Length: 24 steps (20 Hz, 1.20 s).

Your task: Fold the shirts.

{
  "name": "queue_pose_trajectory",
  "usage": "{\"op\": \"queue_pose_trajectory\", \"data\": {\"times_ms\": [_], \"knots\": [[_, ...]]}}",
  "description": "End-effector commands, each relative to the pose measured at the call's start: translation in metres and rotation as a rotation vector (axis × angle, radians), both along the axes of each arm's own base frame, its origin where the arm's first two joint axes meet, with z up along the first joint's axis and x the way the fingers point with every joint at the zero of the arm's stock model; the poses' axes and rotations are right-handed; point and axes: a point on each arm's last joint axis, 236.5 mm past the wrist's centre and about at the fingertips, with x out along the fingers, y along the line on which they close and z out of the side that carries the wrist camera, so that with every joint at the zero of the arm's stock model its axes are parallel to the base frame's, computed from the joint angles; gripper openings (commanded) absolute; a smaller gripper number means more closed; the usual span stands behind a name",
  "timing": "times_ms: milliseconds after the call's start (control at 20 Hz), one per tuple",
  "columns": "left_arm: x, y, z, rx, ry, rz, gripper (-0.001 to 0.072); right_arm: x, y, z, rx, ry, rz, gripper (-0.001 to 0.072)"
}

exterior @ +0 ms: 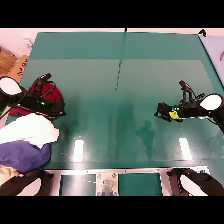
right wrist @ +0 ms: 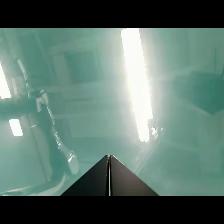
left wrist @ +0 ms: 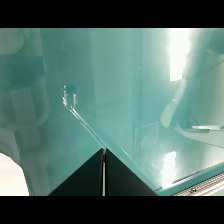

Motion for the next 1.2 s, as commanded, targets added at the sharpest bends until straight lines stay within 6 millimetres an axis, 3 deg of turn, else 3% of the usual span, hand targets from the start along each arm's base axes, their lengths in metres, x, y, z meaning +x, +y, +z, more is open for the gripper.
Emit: {"op": "queue_pose_trajectory", "data": {"times_ms": [0, 800, 1000, 1100, 1150], "knots": [[0.0, 0.0, -0.001, 0.0, 0.001, 0.001, 0.0032, 0.0, 0.0, -0.001, 0.0, 0.003, 0.0, 0.0013], [0.001, 0.0, -0.001, 0.0, -0.001, 0.002, 0.0032, 0.0, 0.0, -0.002, 0.0, 0.004, 0.0, 0.0013], [0.034, 0.006, 0.004, 0.011, -0.131, 0.065, 0.0033, 0.008, -0.002, 0.0, -0.004, -0.029, -0.016, 0.0013], [0.057, 0.02, 0.007, 0.068, -0.228, 0.094, 0.0034, 0.008, -0.002, 0.0, -0.004, -0.03, -0.017, 0.0013], [0.07, 0.038, 0.006, 0.152, -0.295, 0.09, 0.0241, 0.009, -0.002, 0.001, -0.004, -0.035, -0.019, 0.0013]]}}
